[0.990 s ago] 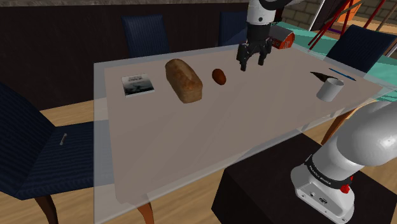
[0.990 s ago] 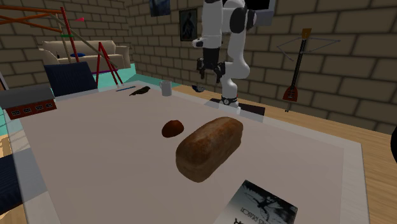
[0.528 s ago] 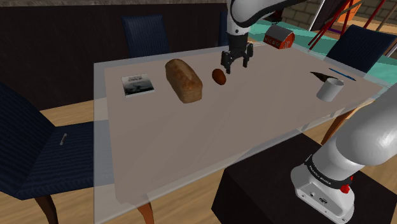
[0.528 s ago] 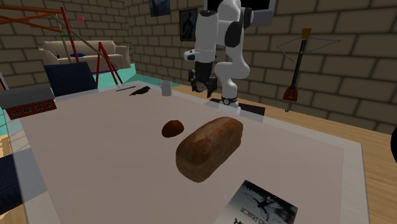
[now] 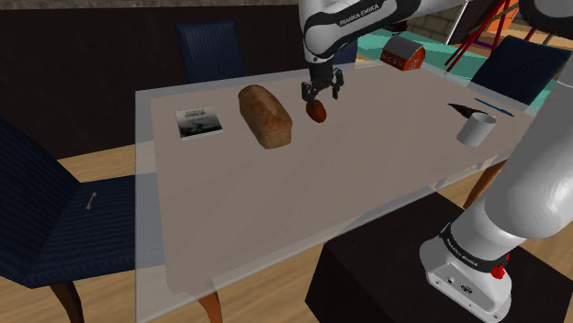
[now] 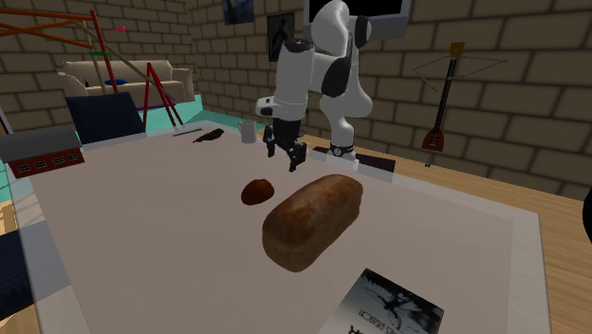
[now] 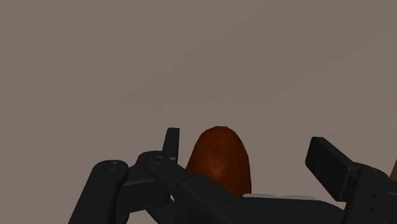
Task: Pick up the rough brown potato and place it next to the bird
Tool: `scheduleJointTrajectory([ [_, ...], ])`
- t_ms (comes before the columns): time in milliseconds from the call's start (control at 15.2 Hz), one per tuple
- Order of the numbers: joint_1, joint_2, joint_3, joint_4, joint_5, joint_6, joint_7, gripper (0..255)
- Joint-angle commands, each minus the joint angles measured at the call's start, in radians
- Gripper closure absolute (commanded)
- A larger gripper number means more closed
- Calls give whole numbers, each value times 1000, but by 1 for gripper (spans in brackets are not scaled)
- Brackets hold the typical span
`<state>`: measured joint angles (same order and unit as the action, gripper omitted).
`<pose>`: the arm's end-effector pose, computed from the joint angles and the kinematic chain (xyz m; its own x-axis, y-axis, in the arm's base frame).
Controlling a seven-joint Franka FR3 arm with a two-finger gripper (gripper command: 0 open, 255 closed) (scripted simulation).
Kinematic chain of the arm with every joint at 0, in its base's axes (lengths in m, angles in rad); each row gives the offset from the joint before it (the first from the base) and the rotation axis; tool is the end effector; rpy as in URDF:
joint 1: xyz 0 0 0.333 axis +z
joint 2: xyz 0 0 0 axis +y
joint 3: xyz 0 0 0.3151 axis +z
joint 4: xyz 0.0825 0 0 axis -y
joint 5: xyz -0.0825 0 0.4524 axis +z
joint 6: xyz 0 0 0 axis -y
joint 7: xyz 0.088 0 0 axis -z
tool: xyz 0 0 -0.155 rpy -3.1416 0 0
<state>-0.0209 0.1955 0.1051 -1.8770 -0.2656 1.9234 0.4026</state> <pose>0.6447 0.0231 0.3181 0.9749 -0.2142 -0.0613 -0.1922 -0.9477 0.2550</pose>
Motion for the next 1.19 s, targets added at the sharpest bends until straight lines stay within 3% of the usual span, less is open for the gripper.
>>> scheduleJointTrajectory([
  [0, 4, 85, -8, 81, -34, -3, 17, 0],
  [264, 17, 218, -26, 219, -81, -18, 40, 0],
  [726, 3, 242, -36, 155, -95, 72, 50, 0],
  [1122, 3, 242, -36, 155, -95, 72, 50, 0],
])
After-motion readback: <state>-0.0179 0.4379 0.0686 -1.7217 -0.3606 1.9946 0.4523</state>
